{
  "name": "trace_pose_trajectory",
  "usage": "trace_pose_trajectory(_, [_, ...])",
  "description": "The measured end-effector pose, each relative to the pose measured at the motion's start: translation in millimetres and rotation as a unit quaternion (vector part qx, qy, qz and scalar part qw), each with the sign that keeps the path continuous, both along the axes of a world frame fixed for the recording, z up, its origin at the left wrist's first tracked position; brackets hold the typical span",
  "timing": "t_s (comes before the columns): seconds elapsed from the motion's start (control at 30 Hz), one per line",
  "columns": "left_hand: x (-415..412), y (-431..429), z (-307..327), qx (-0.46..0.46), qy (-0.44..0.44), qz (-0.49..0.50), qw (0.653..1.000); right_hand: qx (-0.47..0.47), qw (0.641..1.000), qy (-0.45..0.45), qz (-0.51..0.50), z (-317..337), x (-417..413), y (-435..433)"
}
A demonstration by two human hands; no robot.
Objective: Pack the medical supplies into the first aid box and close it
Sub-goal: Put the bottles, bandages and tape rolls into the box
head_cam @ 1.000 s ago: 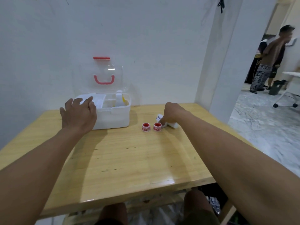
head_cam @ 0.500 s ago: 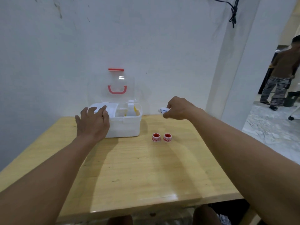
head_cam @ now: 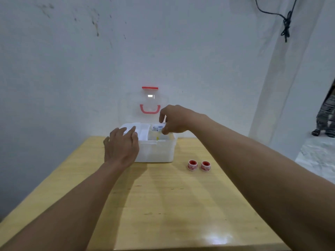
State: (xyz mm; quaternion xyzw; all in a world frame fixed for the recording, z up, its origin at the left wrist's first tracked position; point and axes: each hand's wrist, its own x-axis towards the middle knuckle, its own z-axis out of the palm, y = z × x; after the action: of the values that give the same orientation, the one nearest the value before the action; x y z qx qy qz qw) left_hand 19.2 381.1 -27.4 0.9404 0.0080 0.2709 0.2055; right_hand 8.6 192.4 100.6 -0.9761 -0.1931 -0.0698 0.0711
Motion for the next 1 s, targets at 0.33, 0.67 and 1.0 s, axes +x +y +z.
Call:
trace_pose_trajectory(0.33, [0.6, -0.3, -2.5, -0.007, -0.01, -0.01, 1.0, -0.031, 0.999, -0.014, 0.029, -23.5, 17.4, 8.4])
trace_pose_trajectory(0.67, [2.8, -0.6, -3.5, -0.015, -0.014, -0.01, 1.0, -0.018, 0.999, 0.001, 0.04, -25.8, 12.3, -1.3])
trace_pose_trajectory(1.0, [2.8, -0.3, -3.9, -0.02, -0.021, -0.012, 1.0, -0.047, 0.997, 0.059, 0.013, -24.3, 11.5, 6.6])
